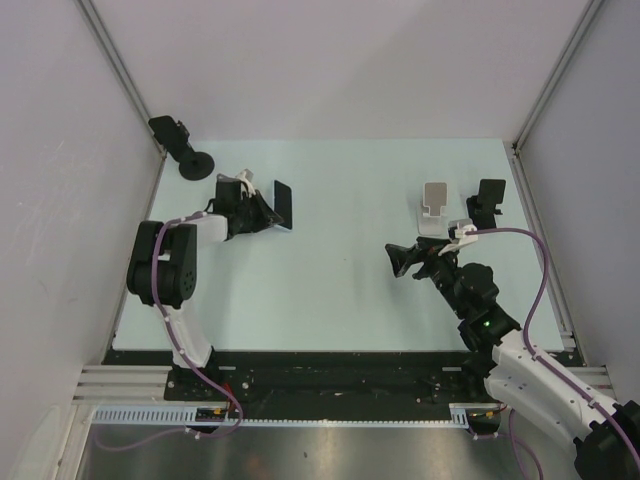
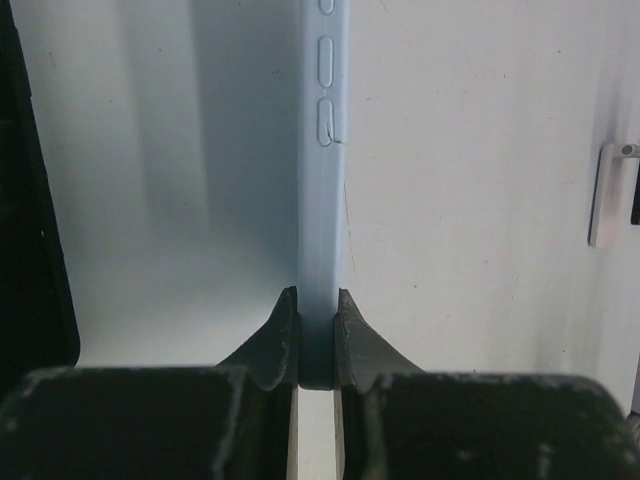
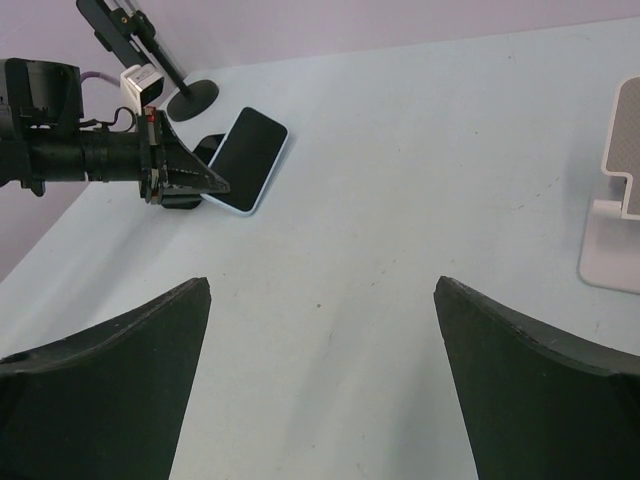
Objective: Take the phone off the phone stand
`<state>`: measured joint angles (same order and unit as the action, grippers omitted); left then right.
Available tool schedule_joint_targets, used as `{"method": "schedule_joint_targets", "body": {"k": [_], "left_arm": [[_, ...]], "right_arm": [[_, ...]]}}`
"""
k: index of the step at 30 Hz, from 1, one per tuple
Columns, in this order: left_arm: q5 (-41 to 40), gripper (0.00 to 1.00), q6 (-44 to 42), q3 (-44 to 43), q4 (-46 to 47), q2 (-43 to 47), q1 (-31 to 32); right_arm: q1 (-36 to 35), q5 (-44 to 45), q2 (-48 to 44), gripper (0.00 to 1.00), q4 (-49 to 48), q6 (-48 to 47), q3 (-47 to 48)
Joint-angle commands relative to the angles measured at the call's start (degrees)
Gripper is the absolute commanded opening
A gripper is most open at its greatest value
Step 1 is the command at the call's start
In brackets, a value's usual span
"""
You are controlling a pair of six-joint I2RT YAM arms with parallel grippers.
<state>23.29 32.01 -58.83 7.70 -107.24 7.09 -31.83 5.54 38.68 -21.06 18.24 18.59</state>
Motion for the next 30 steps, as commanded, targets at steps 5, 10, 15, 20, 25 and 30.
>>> {"method": "schedule_joint_targets", "body": {"k": [5,10,15,20,25,30], "left_arm": [[1.8,0.16,-2.4,-3.3,-3.2,0.2,-1.6],[0.9,0.27,-2.7,-2.4,-3.7,1.4,-1.9],[-1.1,0.4,-3.4,-1.7,-4.4,3.0,-2.0],[-2.5,0.52,-4.1,-2.2,-5.4,3.9,-2.0],[-5.0,0.75,-4.7,-1.8,-6.5,5.4,-1.8],[-10.2,0.94,-7.0,-2.2,-9.7,8.2,0.2]], "right_arm": [[0.2,1.1,-0.1,1.0,-2.7,-0.5,-0.1],[0.1,1.2,-0.1,1.0,-2.6,-0.4,-0.2],[0.1,1.2,-0.1,1.0,-2.6,-0.4,-0.1],[0.2,1.1,0.0,1.0,-2.6,-0.4,-0.1],[0.1,0.8,0.4,1.0,-2.8,-0.3,-0.1],[0.2,0.8,0.7,1.0,-2.8,-0.3,-0.1]]}}
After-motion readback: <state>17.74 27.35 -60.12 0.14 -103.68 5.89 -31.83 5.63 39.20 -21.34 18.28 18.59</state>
